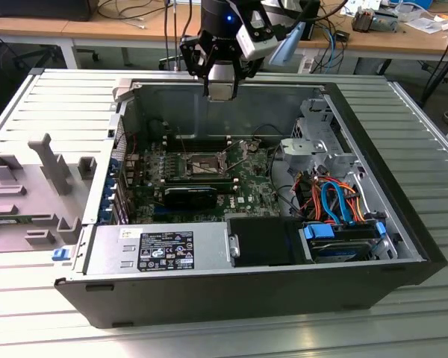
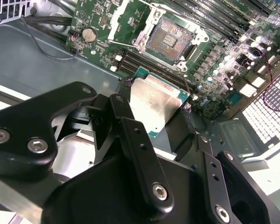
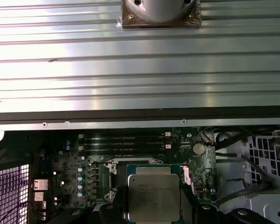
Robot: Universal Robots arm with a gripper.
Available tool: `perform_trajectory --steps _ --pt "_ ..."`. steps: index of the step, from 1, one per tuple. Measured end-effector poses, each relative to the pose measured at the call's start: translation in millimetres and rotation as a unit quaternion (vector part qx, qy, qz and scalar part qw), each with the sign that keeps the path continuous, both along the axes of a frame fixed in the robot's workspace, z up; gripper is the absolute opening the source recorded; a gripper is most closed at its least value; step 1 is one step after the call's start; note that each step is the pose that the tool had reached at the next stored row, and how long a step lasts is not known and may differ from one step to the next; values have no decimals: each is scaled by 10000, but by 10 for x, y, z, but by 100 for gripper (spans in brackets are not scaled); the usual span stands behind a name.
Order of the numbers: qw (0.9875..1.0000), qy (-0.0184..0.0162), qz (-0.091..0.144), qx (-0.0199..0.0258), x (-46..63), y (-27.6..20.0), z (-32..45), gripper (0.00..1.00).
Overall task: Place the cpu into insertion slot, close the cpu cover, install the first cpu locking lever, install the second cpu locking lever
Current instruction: 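Place the cpu into insertion slot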
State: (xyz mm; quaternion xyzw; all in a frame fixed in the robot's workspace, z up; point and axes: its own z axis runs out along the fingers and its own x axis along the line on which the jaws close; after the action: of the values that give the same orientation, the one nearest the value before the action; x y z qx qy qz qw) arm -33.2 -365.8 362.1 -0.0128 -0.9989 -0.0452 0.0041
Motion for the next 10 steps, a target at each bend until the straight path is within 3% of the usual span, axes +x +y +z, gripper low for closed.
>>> perform_trajectory --steps 5,6,7,10 --pt "10000 0 0 0 0 -6 -23 54" --pt "10000 0 0 0 0 -20 -108 54" --pt "10000 0 0 0 0 -84 -212 54" --pt "10000 0 0 0 0 -88 -217 54"
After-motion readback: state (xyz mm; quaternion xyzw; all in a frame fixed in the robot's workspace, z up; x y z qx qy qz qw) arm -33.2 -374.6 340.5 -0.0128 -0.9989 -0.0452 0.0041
